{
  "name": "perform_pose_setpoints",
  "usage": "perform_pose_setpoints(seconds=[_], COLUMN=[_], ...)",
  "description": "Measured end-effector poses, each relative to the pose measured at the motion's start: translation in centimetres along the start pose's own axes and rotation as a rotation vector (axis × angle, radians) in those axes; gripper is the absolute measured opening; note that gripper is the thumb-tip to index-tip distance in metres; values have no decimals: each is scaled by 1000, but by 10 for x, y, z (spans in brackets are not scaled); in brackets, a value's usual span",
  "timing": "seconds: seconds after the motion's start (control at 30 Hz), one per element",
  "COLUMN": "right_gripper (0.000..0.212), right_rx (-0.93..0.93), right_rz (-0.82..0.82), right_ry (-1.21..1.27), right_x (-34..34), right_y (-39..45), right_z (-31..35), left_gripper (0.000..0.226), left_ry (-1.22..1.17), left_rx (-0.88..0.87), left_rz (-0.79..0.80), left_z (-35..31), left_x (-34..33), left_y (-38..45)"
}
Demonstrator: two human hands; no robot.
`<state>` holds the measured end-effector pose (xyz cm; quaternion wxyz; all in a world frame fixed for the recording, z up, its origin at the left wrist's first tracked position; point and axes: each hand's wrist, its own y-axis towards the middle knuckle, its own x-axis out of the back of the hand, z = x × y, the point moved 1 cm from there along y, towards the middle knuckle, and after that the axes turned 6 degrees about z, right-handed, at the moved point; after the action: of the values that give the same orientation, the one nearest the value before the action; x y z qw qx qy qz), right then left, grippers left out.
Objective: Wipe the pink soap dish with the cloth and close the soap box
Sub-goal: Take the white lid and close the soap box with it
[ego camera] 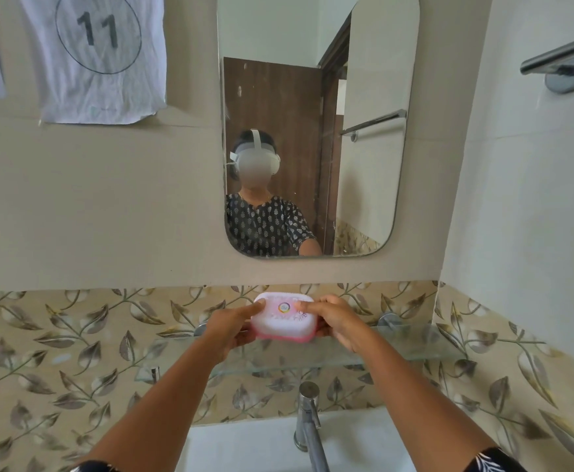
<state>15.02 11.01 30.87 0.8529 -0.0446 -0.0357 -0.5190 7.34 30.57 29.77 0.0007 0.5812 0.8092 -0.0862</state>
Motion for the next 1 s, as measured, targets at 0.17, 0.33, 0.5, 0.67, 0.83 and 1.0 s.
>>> perform_pose_setpoints(seconds=[0.17, 0.33, 0.5, 0.67, 0.83, 1.0], right_gripper=[58, 43, 40, 39, 40, 48], right_rx=[-25, -9, -49, -111, -135, -166], right_rz=[-184, -359, -427, -425, -425, -419], right_ry=[-30, -245, -330, -418, -429, -466], right_x=[-1, -2, 2, 5, 5, 3], right_y=[6, 5, 6, 9, 12, 14], right_z=[-9, -9, -11, -18, -25, -26], left_gripper=[50, 42, 40, 37, 42, 48], left_ry=[201, 406, 460, 508, 579, 690], left_rx=[-57, -60, -48, -9, -17, -27], left_rz=[-181, -212, -212, -195, -200, -228], left_z=[3, 5, 5, 9, 13, 15], left_x=[-7, -15, -24, -26, -26, -29], left_y=[5, 7, 9, 12, 19, 16])
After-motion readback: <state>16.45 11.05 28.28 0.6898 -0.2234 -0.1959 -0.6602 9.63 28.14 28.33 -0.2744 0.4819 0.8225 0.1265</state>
